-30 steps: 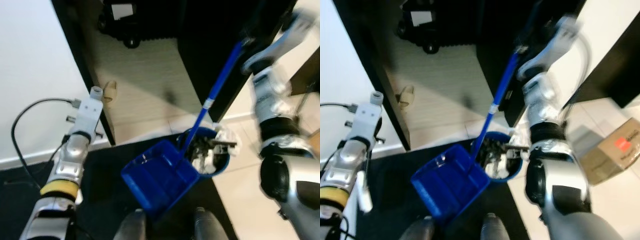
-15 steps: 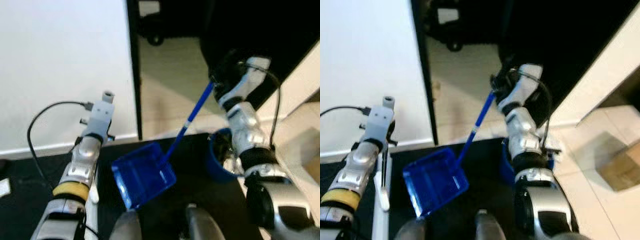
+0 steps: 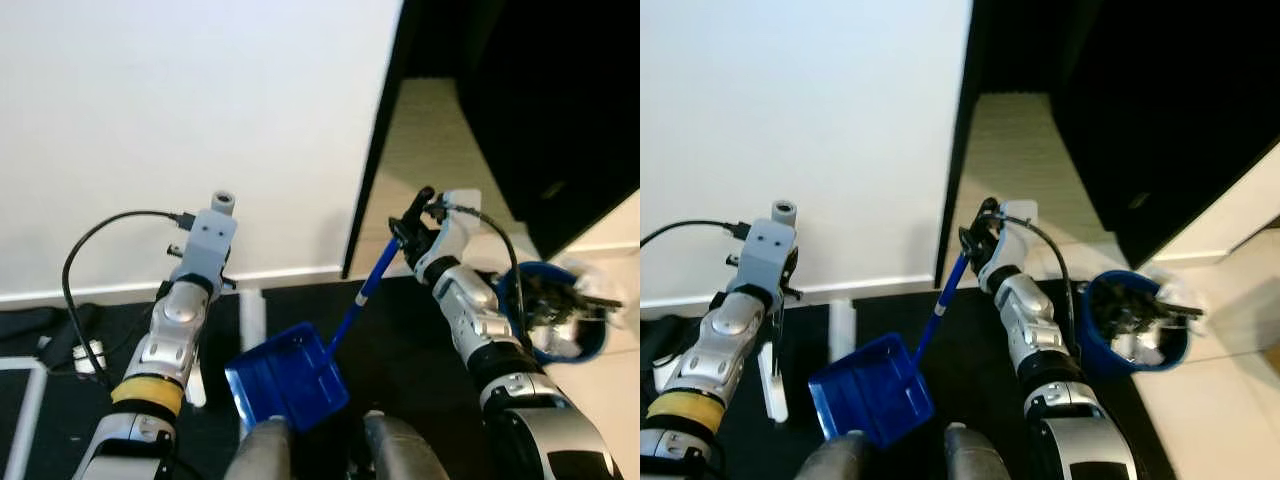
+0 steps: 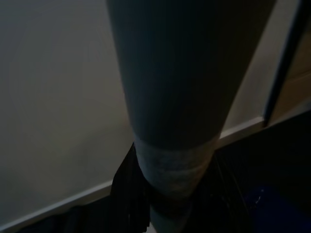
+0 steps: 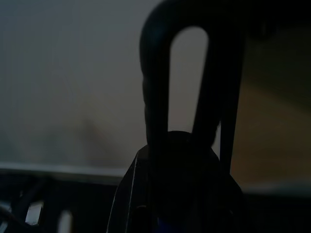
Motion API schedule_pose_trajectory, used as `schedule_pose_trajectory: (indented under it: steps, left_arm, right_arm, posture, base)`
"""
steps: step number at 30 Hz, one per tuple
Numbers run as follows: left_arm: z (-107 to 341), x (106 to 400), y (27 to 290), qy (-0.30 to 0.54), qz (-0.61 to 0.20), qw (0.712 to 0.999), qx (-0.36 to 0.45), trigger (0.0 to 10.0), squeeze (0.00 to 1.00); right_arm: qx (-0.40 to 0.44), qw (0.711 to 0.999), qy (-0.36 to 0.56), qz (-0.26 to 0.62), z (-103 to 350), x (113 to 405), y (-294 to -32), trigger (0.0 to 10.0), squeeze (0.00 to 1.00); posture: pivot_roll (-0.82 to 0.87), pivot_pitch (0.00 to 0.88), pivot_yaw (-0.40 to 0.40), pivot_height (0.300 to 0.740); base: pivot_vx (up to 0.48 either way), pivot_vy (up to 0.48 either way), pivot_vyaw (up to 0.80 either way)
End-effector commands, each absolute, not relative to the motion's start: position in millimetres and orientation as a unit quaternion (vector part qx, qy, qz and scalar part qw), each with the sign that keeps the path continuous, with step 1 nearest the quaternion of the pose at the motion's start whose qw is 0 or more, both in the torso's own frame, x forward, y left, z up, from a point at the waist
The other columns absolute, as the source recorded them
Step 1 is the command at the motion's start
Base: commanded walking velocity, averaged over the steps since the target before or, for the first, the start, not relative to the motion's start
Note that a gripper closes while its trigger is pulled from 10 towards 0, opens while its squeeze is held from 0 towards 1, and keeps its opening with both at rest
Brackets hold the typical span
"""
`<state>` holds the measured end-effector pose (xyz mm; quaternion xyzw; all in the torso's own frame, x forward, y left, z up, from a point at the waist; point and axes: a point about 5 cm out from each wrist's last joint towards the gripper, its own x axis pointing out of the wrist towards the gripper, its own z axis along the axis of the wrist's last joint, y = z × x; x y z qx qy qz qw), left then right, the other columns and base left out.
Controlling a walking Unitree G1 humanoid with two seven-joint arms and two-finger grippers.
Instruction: Sweep floor
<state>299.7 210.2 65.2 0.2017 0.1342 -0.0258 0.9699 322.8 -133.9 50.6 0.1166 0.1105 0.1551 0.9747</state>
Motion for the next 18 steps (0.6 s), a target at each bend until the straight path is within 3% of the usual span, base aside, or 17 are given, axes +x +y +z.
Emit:
schedule_pose_trajectory:
  steps: [1, 18]
  left_arm:
    - [66.8, 299.3, 209.2, 0.131, -0.024, 0.969, 0.21, 10.0, 0.0]
    - [65.7, 300.1, 207.7, 0.137, -0.027, 0.968, 0.21, 10.0, 0.0]
  right_arm:
    - [0.121, 0.972, 0.13, 0.153, 43.1, 318.6, -134.8, 10.0, 0.0]
    - [0.099, 0.966, 0.217, 0.099, -4.4, 281.5, -161.0, 10.0, 0.0]
  posture:
    - [0.12, 0.047, -0.091, 0.74]
    - [0.12, 0.048, -0.084, 0.74]
  base:
    - [0.0, 0.48, 0.0]
    - [0.0, 0.48, 0.0]
